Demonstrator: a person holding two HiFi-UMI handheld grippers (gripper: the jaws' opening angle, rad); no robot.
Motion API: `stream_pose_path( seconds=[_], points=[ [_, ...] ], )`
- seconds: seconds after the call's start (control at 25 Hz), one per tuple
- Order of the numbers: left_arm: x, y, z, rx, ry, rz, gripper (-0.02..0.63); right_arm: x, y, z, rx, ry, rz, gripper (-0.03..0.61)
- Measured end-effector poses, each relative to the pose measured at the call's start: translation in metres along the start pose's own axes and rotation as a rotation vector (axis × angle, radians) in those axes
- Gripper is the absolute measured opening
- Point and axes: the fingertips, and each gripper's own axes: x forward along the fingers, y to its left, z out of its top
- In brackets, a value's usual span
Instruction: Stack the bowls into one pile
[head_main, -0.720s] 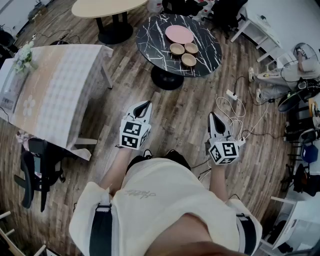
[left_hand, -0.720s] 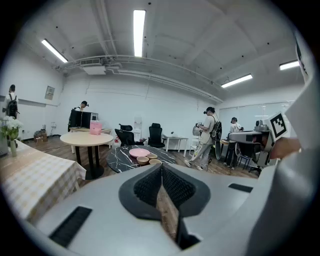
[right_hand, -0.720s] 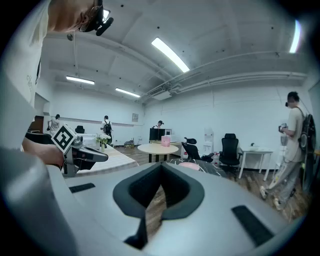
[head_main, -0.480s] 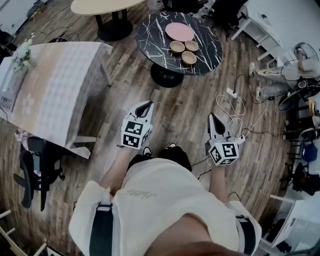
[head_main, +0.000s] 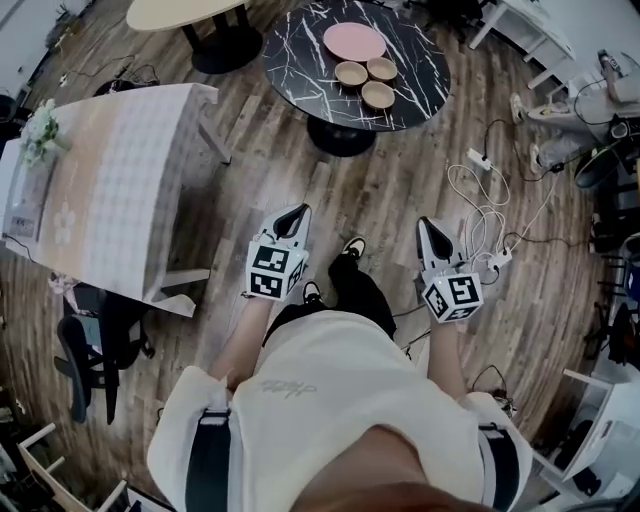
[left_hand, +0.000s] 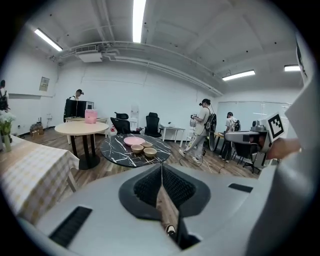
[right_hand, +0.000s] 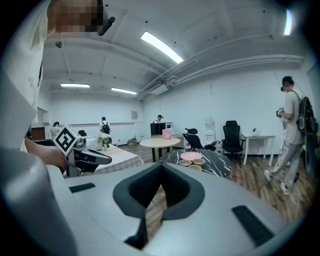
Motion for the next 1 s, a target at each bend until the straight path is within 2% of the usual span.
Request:
stream_pose_path(
  seconds=[0.2, 0.28, 0.4, 0.64, 0.8, 0.92, 1.0],
  points=[
    [0.04, 0.008, 0.019, 0.015, 0.032, 0.008, 0.021, 0.044, -0.017, -0.003, -0.11, 0.041, 0.087, 0.0],
    [0.057, 0.011, 0.035, 0.016, 0.034, -0.006, 0.021, 0.067, -0.025, 0.01, -0.088, 0.01, 0.119, 0.0],
    [0.08, 0.011, 0.06, 0.061, 0.019, -0.008, 0.021, 0.097, -0.045, 0.026, -0.062, -0.02, 0.124, 0.0],
    [0.129, 0.011, 0.089, 0.098, 0.008, -0.015, 0.021, 0.136, -0.075, 0.048, -0.092, -0.06, 0.18, 0.0],
    [0.157, 0.001, 0.094, 0.109, 0.029, -0.033, 0.021, 0.148, -0.095, 0.038, -0.072, -0.05, 0.201, 0.0],
    [0.174, -0.01, 0.098, 0.084, 0.02, -0.066, 0.021, 0.156, -0.114, 0.024, -0.064, -0.021, 0.203, 0.0],
    [0.179, -0.01, 0.096, 0.083, 0.032, -0.056, 0.021, 0.159, -0.121, 0.017, -0.045, -0.006, 0.209, 0.0]
  ],
)
